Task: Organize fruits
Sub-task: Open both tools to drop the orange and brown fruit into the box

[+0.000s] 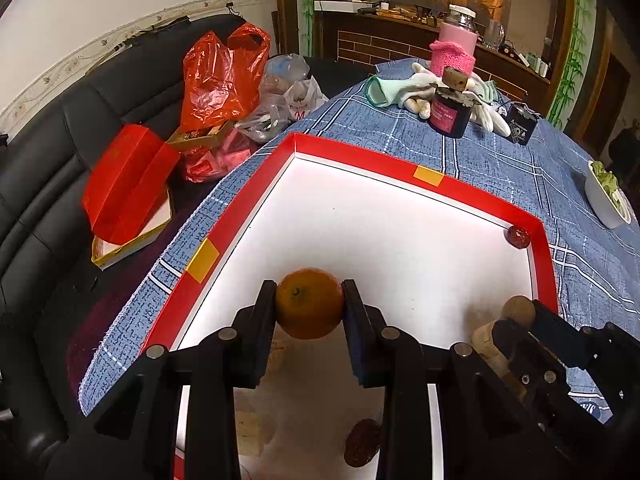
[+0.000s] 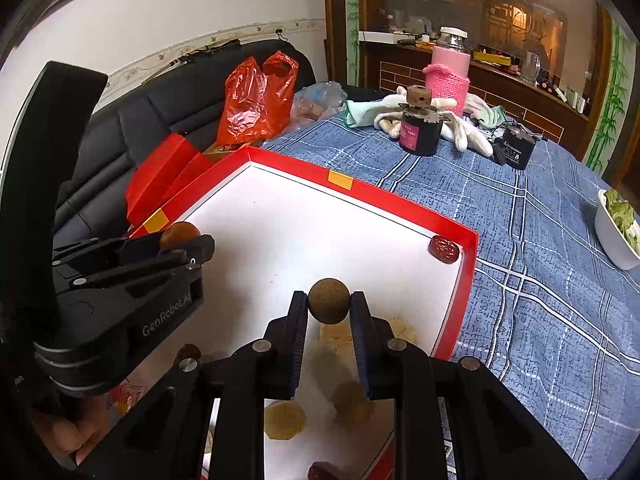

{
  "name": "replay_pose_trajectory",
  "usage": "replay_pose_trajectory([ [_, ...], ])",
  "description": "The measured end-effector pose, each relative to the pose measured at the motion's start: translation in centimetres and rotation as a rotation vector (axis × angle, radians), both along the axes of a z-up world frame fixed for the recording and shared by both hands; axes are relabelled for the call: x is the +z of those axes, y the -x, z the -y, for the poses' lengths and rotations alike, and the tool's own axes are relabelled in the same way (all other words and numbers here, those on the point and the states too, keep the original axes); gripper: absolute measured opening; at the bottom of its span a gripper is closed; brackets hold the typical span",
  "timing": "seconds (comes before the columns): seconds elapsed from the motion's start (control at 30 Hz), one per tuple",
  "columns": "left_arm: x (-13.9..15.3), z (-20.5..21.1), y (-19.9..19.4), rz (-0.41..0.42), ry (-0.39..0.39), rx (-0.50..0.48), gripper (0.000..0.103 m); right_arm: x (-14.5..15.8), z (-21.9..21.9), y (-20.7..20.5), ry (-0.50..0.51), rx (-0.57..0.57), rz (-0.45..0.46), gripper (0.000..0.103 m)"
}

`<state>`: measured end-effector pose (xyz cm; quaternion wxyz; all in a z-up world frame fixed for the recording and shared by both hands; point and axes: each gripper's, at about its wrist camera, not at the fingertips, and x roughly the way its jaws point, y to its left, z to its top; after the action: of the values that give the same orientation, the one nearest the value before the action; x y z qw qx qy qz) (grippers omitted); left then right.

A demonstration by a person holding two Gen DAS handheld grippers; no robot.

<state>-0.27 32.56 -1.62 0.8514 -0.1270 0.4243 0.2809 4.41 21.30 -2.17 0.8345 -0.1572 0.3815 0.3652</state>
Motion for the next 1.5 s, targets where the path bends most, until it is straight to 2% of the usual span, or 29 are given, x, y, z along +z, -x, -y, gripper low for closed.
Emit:
replay_pose_trajectory([
  [0.73, -0.6, 0.7, 0.9, -0.015, -0.009, -0.005, 0.031, -0.6, 0.4, -0.4, 0.010, -0.029, -0.024, 0.023],
  [0.77, -0.6, 0.8, 1.0, -0.018, -0.004, -0.004, 0.031, -0.7, 0.3, -0.4, 0.017, -0.030, -0.030, 0.027],
  [0.83, -0.6, 0.9, 1.3, -0.025, -0.002, 0.002, 0.032, -0.7, 0.5, -0.2, 0.028, -0.042, -0.024, 0.061],
  [0.87, -0.5, 0.8, 1.6, -0.021, 0.012, -0.002, 0.037, -0.7, 0.6, -0.2, 0.031, -0.048, -0.018, 0.064],
  [0.9, -0.5, 0.9, 1.8, -0.022, 0.018, -0.004, 0.049, -0.6, 0.9, -0.1, 0.026, -0.047, -0.022, 0.068],
  [0.97, -0.2, 1.3, 2.5, -0.004, 0.008, -0.012, 0.057, -0.3, 1.7, 0.0, 0.021, -0.059, -0.020, 0.076],
  [1.03, 0.3, 2.1, 3.3, 0.018, -0.016, -0.029, 0.065, 0.3, 2.8, 0.4, -0.002, -0.051, -0.014, 0.090],
  [1.1, 0.6, 2.9, 4.0, 0.024, -0.027, -0.031, 0.086, 0.9, 4.1, 1.1, -0.015, -0.045, 0.002, 0.096],
  [1.13, 0.8, 3.3, 4.4, 0.030, -0.024, -0.035, 0.088, 1.2, 4.9, 1.6, -0.025, -0.040, 0.014, 0.101],
  [1.17, 0.9, 3.7, 4.8, 0.038, -0.018, -0.038, 0.088, 1.5, 5.7, 2.1, -0.034, -0.034, 0.027, 0.102],
  [1.27, 1.4, 4.7, 5.7, 0.052, 0.014, -0.053, 0.089, 2.4, 8.6, 3.5, -0.056, -0.033, 0.066, 0.102],
  [1.33, 1.6, 5.3, 6.0, 0.059, 0.024, -0.051, 0.101, 2.8, 10.5, 4.1, -0.065, -0.041, 0.076, 0.103],
  [1.37, 1.8, 5.6, 6.3, 0.067, 0.034, -0.049, 0.103, 3.0, 11.4, 4.4, -0.072, -0.046, 0.081, 0.103],
  [1.5, 1.9, 6.5, 6.4, 0.087, 0.052, -0.062, 0.103, 3.4, 14.5, 5.5, -0.113, -0.060, 0.084, 0.103],
])
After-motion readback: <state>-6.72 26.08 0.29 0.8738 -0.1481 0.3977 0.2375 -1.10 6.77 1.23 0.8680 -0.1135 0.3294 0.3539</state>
